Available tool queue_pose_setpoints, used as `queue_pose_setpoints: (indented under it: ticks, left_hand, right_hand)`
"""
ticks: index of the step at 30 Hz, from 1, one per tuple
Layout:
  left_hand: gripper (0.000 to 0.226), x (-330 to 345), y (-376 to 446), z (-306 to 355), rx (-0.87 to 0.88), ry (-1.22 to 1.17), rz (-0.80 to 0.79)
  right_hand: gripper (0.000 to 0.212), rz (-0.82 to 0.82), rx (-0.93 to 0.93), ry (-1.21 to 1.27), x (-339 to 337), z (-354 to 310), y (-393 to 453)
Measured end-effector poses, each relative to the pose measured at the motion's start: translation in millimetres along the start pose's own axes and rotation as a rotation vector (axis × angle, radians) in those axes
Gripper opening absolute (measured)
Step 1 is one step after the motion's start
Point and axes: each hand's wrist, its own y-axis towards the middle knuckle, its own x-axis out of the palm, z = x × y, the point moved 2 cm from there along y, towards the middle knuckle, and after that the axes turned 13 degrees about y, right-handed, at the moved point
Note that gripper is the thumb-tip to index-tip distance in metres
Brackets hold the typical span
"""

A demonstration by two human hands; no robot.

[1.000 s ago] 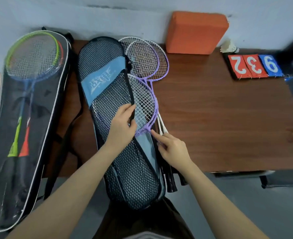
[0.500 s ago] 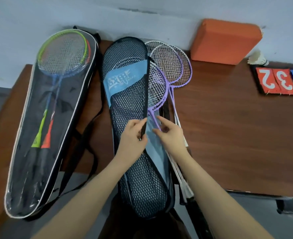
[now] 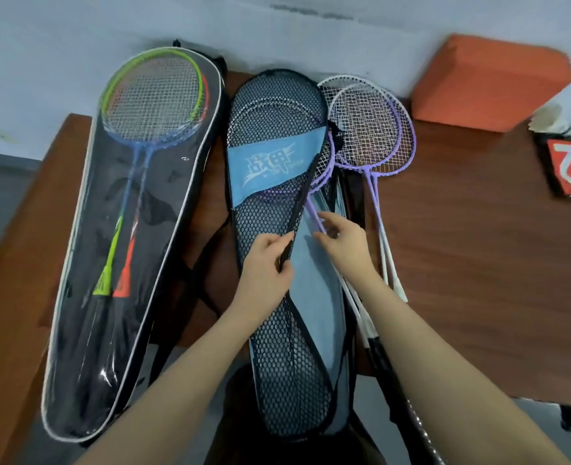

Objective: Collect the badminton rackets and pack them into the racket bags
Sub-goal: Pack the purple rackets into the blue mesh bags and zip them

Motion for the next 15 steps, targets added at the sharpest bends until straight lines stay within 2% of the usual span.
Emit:
queue_pose_setpoints:
  ticks: [5,10,15]
  left_hand:
    - [0.057,12,-2,-8,0.023,0.089,-0.085]
    - [0.095,32,-27,-1,0.005,0.286,-0.1]
    - [0.092,47,-73,13,-0.058,0.306,-0.042]
  right_hand:
    - [0.041,-0.041,-0.078,-0.158,-12,2,-20]
    - [0.045,-0.008,-0.153,-0.288,-26,20,-85]
    - [0.043,0.023,-0.116,-0.319,-54,32,-130]
